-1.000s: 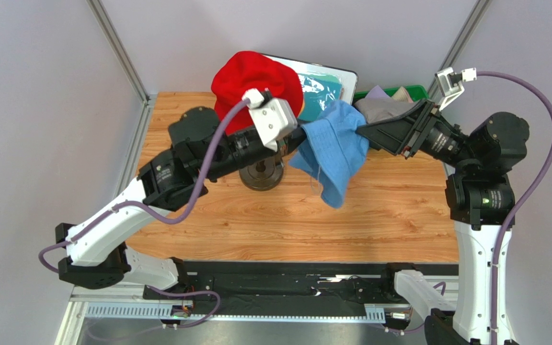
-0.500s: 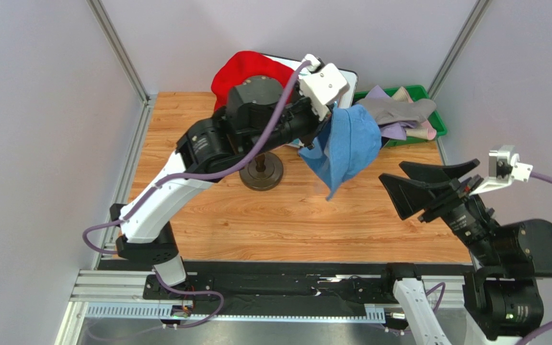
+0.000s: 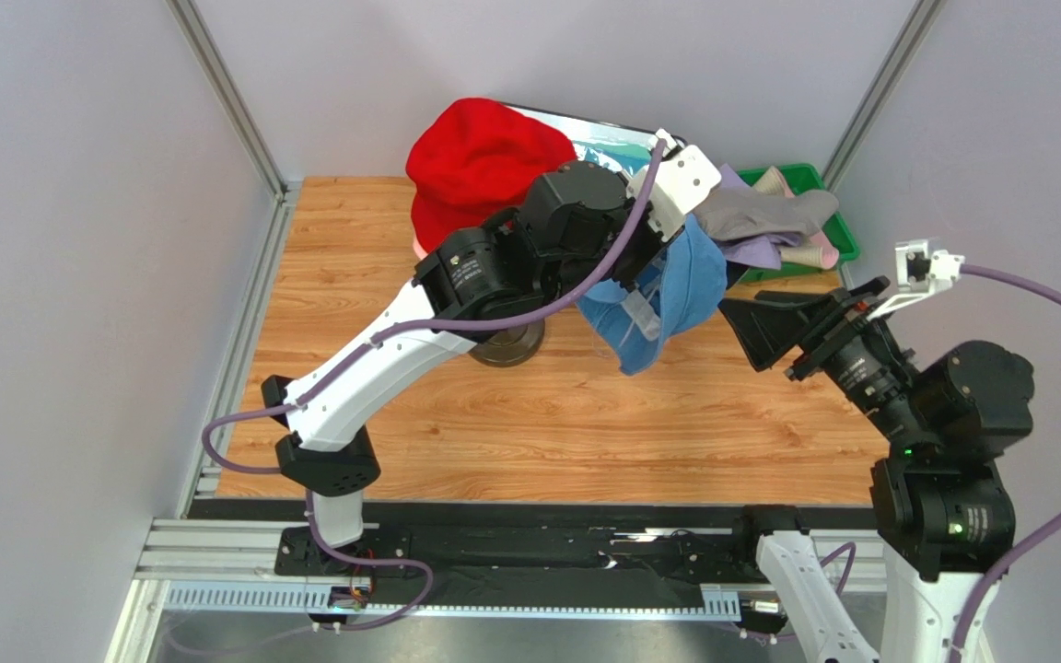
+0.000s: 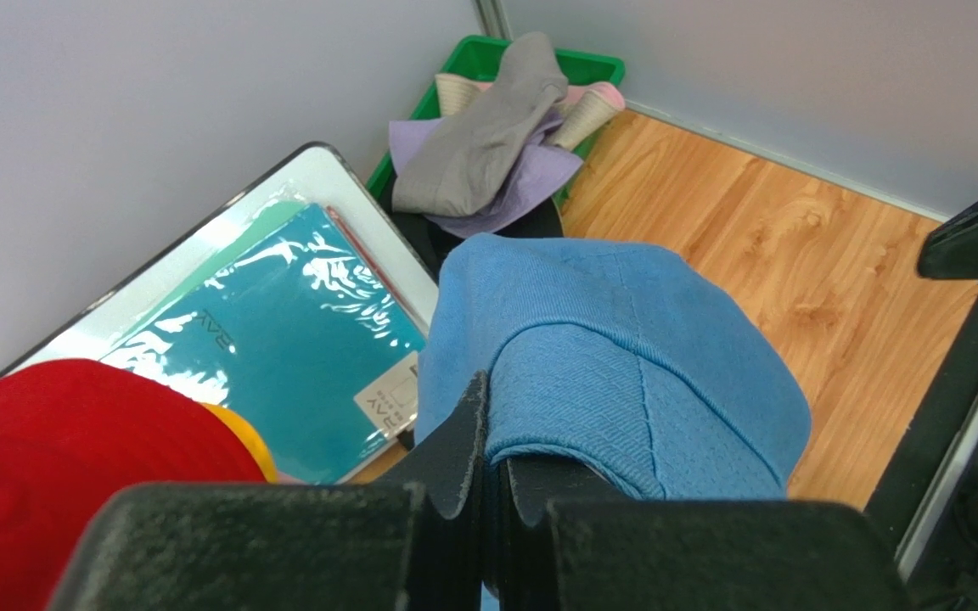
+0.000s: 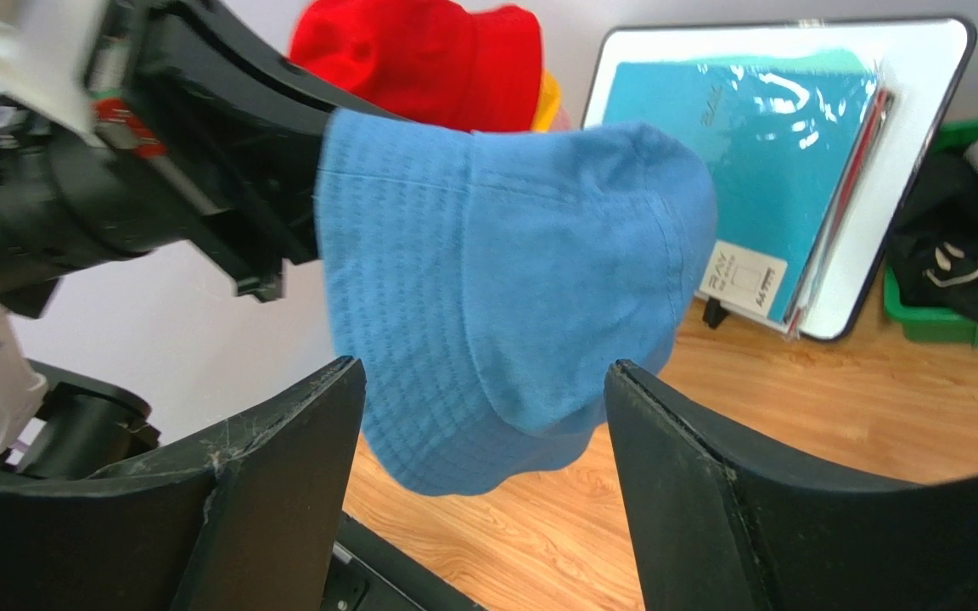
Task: Stack the hats
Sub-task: Stack the hat on the hat.
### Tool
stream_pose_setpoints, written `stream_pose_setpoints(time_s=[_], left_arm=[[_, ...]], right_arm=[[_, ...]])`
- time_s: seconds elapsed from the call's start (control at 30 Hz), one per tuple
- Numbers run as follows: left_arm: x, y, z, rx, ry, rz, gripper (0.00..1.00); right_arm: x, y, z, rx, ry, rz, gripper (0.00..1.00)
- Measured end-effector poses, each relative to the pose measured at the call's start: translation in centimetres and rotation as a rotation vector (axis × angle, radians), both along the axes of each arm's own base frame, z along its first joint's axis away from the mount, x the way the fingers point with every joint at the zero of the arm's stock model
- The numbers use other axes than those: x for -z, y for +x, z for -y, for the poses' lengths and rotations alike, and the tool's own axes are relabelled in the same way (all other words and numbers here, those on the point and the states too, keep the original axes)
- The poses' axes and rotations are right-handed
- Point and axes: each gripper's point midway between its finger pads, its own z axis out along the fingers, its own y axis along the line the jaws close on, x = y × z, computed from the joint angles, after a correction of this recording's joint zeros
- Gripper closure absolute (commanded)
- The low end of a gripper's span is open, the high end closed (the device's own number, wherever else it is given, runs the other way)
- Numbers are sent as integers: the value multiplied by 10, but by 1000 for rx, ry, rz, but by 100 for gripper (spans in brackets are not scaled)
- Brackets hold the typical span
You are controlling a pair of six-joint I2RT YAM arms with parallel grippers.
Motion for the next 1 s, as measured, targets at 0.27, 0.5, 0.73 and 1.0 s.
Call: stream_pose_setpoints(time_s=[0.27, 0.5, 0.73, 1.0], left_arm=[[15, 17, 6, -53, 70, 48, 100], [46, 33, 18, -82, 160, 56, 100], [54, 47, 12, -104, 174, 41, 100], [54, 50, 9, -113, 172, 39, 100]], right_arm=[[30, 27, -3, -15, -9, -107, 26], [43, 44, -15, -35, -59, -139, 26], [62, 63, -30, 1, -150, -174, 28], [79, 68, -38, 120, -272, -177, 33]])
